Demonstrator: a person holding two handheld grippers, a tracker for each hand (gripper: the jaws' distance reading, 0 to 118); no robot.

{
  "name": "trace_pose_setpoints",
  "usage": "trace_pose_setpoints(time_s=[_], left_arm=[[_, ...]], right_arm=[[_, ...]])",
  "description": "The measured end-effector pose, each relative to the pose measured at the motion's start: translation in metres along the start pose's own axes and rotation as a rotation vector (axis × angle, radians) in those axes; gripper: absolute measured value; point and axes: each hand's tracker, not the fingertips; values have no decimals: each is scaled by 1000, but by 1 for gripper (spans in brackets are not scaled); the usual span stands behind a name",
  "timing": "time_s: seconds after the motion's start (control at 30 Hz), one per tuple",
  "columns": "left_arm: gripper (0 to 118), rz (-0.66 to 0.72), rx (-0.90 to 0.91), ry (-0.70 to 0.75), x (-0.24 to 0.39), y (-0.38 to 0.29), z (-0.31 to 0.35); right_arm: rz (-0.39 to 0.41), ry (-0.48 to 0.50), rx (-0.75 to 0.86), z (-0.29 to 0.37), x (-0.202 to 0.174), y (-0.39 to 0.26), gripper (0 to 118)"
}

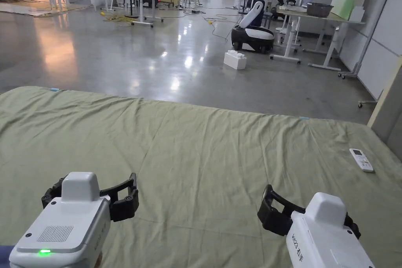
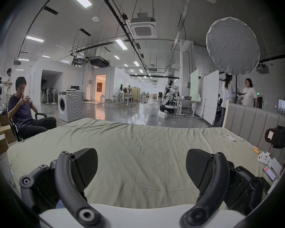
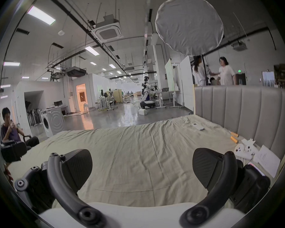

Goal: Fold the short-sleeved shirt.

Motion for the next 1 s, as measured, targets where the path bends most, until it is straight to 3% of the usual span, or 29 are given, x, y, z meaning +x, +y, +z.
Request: trace_pose_setpoints(time_s=[0.13, 0.23, 0.63, 1.0], left_arm=[[108, 1, -13, -14, 0, 0, 0], [108, -1, -18, -22, 1, -1, 1], [108, -12, -32, -40, 4, -2, 1], [108, -12, -48, -43, 3, -4, 3]], right_arm=[[-105, 37, -51, -1, 4, 8, 118], [-139, 48, -81, -2, 6, 15, 118], [1, -101, -201, -16, -11, 15, 118], [56, -99, -195, -18, -13, 6, 118]])
